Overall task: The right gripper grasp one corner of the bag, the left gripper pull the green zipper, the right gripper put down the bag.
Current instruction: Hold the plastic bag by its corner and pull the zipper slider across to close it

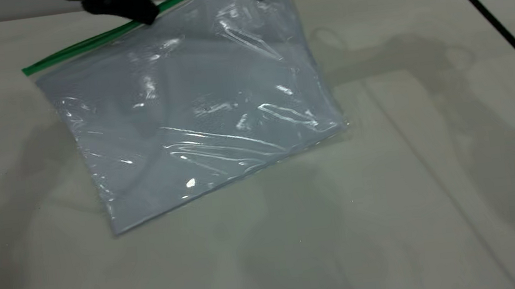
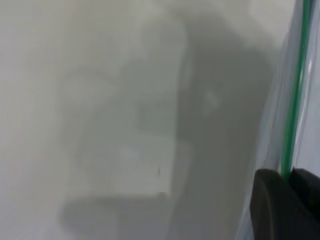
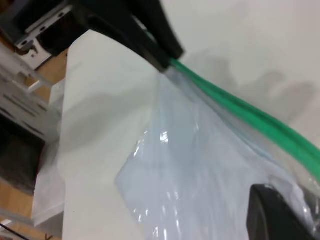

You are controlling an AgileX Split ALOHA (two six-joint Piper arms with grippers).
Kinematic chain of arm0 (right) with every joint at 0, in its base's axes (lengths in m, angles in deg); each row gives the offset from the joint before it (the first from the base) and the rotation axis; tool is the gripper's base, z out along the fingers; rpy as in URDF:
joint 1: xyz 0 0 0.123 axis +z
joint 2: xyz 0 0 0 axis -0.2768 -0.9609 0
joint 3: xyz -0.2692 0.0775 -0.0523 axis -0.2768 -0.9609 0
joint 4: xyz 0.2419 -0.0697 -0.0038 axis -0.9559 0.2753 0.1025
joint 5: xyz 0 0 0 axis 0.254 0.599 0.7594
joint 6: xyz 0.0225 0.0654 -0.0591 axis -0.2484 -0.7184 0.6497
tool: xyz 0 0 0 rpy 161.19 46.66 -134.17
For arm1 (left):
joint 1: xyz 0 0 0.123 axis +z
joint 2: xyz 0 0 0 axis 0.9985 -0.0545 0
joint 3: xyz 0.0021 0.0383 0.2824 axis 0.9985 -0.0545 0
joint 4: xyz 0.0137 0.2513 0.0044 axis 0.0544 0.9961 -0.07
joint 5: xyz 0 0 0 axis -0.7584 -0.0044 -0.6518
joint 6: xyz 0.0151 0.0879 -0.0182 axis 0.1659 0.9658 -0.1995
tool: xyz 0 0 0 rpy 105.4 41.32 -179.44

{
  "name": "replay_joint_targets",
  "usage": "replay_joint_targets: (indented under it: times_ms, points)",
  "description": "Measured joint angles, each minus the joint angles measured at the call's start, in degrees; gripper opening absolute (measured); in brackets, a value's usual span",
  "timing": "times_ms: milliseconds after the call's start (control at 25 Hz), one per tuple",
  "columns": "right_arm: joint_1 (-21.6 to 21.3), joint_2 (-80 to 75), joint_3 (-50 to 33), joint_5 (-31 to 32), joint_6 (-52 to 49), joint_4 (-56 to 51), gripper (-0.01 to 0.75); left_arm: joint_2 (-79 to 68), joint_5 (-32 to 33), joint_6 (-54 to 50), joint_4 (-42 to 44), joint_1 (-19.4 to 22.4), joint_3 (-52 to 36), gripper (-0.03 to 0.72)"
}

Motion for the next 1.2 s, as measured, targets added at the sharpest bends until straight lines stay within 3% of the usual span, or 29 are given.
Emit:
replay_joint_targets:
  times_ms: [440,880,1040,1200]
  points:
    - [-1.14,0.0,0.0,-10.06,-7.36,4.72,0.033,-0.04,2.56,-14.77,15.12,4.09,0.0,0.053]
    - [-1.14,0.0,0.0,-13.41,-9.6,7.51,0.039,-0.04,4.31,-18.01,17.77,5.29,0.0,0.055]
    - [-1.14,0.0,0.0,-13.54,-9.97,8.1,0.103,-0.04,5.14,-18.12,17.72,5.29,0.0,0.091]
    - [-1.73,0.0,0.0,-13.74,-13.2,10.98,0.275,-0.04,7.21,-20.24,18.83,5.65,0.0,0.225]
